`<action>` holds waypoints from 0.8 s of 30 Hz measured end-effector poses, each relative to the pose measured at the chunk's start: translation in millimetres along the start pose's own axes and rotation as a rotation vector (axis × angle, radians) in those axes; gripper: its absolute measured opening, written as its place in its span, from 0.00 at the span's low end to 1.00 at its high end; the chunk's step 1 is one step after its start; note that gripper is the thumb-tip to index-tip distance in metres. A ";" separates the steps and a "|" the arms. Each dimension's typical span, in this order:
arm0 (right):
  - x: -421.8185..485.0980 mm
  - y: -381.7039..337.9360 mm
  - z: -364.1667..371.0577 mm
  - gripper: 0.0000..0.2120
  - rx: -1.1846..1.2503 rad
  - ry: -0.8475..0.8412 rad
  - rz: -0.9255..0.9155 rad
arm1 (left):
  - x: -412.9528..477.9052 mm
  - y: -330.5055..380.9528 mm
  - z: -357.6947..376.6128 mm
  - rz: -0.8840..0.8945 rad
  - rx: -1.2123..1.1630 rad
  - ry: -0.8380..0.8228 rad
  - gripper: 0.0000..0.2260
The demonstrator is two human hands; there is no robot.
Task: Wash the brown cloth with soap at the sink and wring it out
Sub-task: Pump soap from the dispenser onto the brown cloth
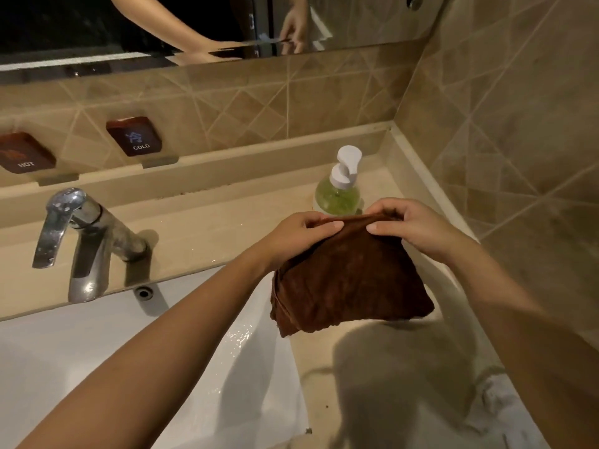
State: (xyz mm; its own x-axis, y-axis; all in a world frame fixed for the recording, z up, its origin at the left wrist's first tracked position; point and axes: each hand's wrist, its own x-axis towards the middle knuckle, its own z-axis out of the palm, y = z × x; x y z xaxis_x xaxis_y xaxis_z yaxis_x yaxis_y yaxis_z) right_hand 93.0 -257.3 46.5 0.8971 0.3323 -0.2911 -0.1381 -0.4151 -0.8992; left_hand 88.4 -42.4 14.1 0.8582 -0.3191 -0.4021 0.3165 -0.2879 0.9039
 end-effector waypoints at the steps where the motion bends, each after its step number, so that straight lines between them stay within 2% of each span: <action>1: 3.5 -4.7 -3.7 0.07 0.038 0.022 -0.002 | 2.1 6.1 -1.1 -0.020 -0.068 -0.037 0.13; 3: 13.8 -10.5 -10.2 0.08 0.073 0.079 0.025 | 8.6 18.2 -1.0 -0.048 -0.250 -0.052 0.13; 8: 42.6 -19.3 -22.8 0.09 0.049 0.123 0.084 | 29.4 34.2 10.3 -0.067 -0.552 0.068 0.12; 11: 64.0 -34.0 -24.9 0.08 0.059 0.198 0.058 | 34.8 33.7 11.9 -0.178 -0.799 0.037 0.13; 13: 82.1 -47.7 -19.3 0.13 0.015 0.240 0.040 | 34.8 33.0 12.1 -0.235 -0.906 0.004 0.11; 16: 109.7 -65.8 -2.7 0.21 -0.169 0.222 0.012 | 33.6 32.4 9.7 -0.265 -1.011 -0.022 0.12; 20: 127.7 -69.1 11.1 0.24 -0.389 0.116 0.004 | 31.1 32.8 3.9 -0.263 -1.056 -0.082 0.13; 24: 133.2 -62.0 10.4 0.25 -0.409 0.134 -0.022 | 33.4 33.5 1.4 -0.277 -1.046 -0.082 0.15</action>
State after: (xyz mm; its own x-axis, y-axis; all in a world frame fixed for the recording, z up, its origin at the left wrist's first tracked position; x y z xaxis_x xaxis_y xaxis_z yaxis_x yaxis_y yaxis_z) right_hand 216.6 -178.5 60.1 0.9482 0.2434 -0.2042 0.0354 -0.7194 -0.6937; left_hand 127.1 -64.0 30.7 0.6869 -0.4316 -0.5847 0.7157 0.5411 0.4415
